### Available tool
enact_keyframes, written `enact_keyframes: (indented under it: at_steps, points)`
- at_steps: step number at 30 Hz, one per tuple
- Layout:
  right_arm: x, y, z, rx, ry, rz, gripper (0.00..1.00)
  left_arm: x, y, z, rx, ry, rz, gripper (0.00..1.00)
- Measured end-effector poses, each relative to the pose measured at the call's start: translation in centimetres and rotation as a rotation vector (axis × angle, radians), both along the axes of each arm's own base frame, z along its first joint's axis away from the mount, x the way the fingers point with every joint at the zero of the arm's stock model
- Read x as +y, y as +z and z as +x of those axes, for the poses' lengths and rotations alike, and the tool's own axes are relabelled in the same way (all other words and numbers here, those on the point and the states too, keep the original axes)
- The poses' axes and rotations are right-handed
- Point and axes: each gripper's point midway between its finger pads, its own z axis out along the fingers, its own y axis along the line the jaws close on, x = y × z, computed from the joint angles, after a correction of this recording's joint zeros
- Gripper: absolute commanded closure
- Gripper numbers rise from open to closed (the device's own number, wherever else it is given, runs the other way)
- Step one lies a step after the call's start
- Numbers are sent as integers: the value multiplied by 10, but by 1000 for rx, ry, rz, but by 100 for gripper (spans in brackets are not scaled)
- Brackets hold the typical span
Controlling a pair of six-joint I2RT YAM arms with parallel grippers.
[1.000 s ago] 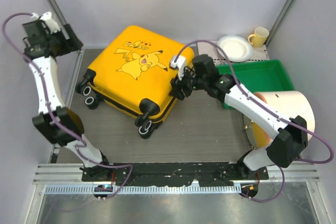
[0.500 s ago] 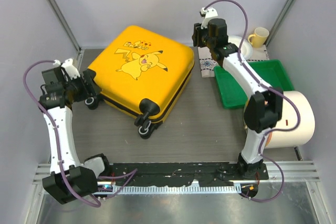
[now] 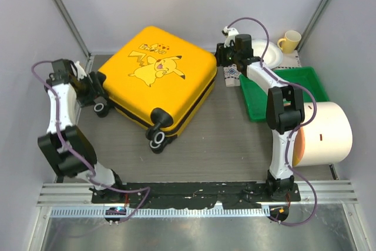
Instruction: Open, take out, and arrange the luggage
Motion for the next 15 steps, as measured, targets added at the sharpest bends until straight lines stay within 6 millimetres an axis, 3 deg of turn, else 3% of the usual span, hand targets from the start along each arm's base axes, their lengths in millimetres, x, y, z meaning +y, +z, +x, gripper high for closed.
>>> enact_keyframes:
  at_steps: [4, 6, 9, 11, 12, 15]
  points:
    - [3, -14, -32, 47, 63, 22, 57, 37, 1, 64, -3, 38, 32, 30]
    - [6, -14, -53, 62, 90, 28, 55, 55, 7, 113, -64, 37, 53, 27]
    - [11, -15, -83, 93, 120, 27, 46, 66, 16, 165, -157, 13, 67, 19]
    - [13, -15, -98, 121, 135, 18, 39, 64, 21, 176, -197, -20, 76, 16]
    - [14, -15, -104, 131, 146, 7, 33, 59, 27, 172, -208, -57, 65, 16]
    - [10, -12, -119, 138, 183, -31, 31, 49, 52, 156, -262, -174, 33, 12]
